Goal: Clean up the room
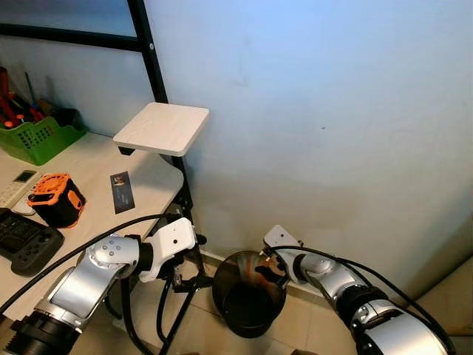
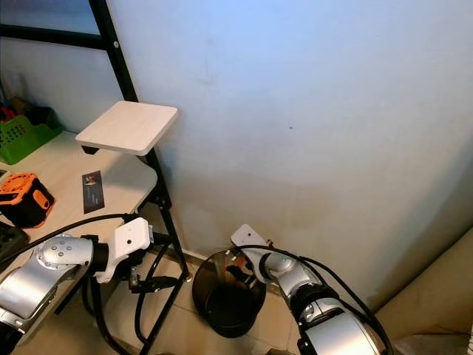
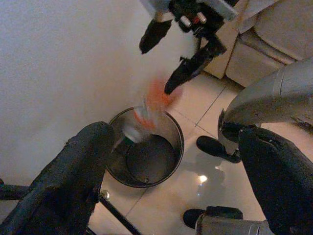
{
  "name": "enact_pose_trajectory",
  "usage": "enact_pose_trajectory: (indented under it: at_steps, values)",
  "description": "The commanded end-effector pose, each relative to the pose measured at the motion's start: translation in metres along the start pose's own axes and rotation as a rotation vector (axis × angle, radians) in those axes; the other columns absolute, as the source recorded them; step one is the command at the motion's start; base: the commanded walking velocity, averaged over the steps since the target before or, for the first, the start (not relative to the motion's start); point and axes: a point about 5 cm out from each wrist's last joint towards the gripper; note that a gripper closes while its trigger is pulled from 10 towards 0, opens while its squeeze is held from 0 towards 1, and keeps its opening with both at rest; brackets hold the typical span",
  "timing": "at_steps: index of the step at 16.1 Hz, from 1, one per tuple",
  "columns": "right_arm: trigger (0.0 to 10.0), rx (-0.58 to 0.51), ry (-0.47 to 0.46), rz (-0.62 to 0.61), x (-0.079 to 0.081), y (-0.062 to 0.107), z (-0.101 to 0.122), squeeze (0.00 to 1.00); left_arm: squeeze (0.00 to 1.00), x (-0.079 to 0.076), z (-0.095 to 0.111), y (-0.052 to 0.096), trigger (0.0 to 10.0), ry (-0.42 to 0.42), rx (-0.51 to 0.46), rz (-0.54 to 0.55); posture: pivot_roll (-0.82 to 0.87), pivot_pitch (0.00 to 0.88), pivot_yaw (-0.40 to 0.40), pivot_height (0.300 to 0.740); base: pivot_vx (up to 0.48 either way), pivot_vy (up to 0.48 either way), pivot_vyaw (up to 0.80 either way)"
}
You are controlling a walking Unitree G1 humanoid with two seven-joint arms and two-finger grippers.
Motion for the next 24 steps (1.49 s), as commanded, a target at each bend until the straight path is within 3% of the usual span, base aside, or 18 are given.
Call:
enact_pose_trajectory:
  at_steps: [1,4,5,8,9,10,12,17,21,24]
  values:
    - [10.0,-0.022,-0.026,-0.007,-0.003,0.000,0.003,1.00,0.00,-0.001,0.000,0.002,10.0,-0.005,0.013,0.001,0.00,0.000,0.061,0.740,0.000,0.000,0.00]
    - [10.0,-0.110,-0.139,-0.077,-0.013,0.006,0.003,1.00,0.00,-0.004,0.001,-0.001,10.0,0.002,-0.001,0.009,0.00,0.000,0.065,0.740,0.000,0.000,0.00]
    - [10.0,-0.155,-0.215,-0.120,-0.020,0.011,-0.001,1.00,0.00,-0.004,0.000,-0.002,10.0,0.016,-0.028,0.051,-0.01,0.000,0.078,0.740,0.000,0.000,0.00]
    - [10.0,-0.248,-0.373,-0.330,-0.035,0.028,-0.019,1.00,0.00,0.009,-0.003,-0.012,10.0,0.128,-0.169,0.354,-0.02,0.000,0.083,0.740,0.000,0.000,0.00]
    - [10.0,-0.261,-0.420,-0.383,-0.037,0.032,-0.023,1.00,0.00,0.012,-0.005,-0.012,10.0,0.166,-0.191,0.421,-0.03,0.000,0.078,0.740,0.000,0.000,0.00]
    - [10.0,-0.299,-0.526,-0.471,-0.038,0.040,-0.028,1.00,0.00,0.013,-0.006,-0.010,10.0,0.242,-0.255,0.533,-0.02,0.000,0.068,0.740,0.000,0.000,-0.73]
    - [10.0,-0.345,-0.622,-0.550,-0.036,0.052,-0.034,1.00,0.00,0.012,-0.009,-0.005,10.0,0.300,-0.324,0.674,-0.02,0.000,0.065,0.740,0.000,0.000,-0.74]
    - [10.0,-0.422,-0.653,-0.636,-0.033,0.066,-0.022,1.00,0.00,0.009,-0.015,0.000,10.0,0.364,-0.380,0.830,0.00,0.000,0.032,0.740,0.000,0.000,-0.74]
    - [10.0,-0.458,-0.546,-0.671,-0.047,0.076,0.005,1.00,0.00,0.013,-0.015,0.005,10.0,0.428,-0.433,0.899,0.00,0.000,0.004,0.740,0.000,0.000,-0.75]
    - [10.0,-0.427,-0.582,-0.655,-0.045,0.071,0.006,1.00,0.00,0.018,-0.012,0.006,10.0,0.394,-0.417,0.892,0.03,0.000,-0.013,0.740,0.000,0.000,-0.75]
Point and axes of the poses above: a point about 5 cm out from each wrist's last joint towards the gripper, its own y axis pointing back from the gripper into the wrist, its own z axis along the axis of the wrist's last joint, x = y × z, and after that the axes turned 13 degrees about y, right-handed
